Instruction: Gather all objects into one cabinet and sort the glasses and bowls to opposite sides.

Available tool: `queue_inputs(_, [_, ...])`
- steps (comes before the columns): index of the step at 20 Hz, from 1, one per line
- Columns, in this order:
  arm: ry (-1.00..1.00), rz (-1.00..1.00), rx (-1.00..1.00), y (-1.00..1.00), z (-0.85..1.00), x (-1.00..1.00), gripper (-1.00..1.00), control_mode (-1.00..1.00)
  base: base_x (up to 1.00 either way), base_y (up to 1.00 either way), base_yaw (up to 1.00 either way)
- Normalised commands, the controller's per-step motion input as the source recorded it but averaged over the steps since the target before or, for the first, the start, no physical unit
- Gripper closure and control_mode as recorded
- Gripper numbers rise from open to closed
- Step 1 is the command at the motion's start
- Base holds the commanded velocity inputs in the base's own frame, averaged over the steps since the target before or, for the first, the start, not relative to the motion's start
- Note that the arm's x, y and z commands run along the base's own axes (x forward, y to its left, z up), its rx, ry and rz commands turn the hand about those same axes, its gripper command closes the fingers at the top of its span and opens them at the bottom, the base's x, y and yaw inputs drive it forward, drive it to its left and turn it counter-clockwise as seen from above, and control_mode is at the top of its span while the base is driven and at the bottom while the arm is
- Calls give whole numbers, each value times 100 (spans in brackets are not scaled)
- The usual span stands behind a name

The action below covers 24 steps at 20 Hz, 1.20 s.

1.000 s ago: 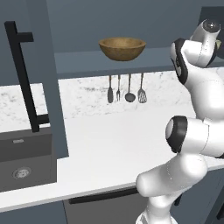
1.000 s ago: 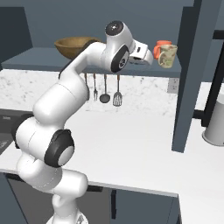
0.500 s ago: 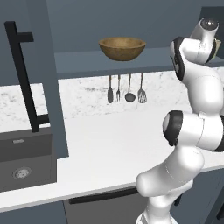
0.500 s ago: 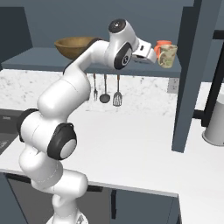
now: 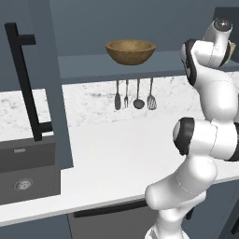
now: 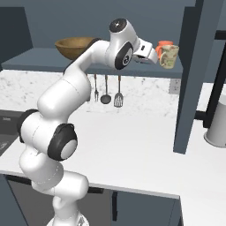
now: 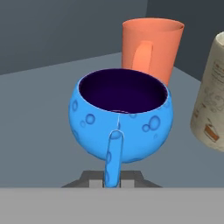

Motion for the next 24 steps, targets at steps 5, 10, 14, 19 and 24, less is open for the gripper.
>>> queue_inputs(5, [0,0,0,0,0,0,-100,-100,0,0,0])
queue_inputs(10, [0,0,0,0,0,0,-100,-100,0,0,0])
queue_inputs(14, [0,0,0,0,0,0,-100,-100,0,0,0])
queue_inputs(19, [0,0,0,0,0,0,-100,-100,0,0,0])
queue_inputs(24, [0,0,0,0,0,-1,-100,-100,0,0,0])
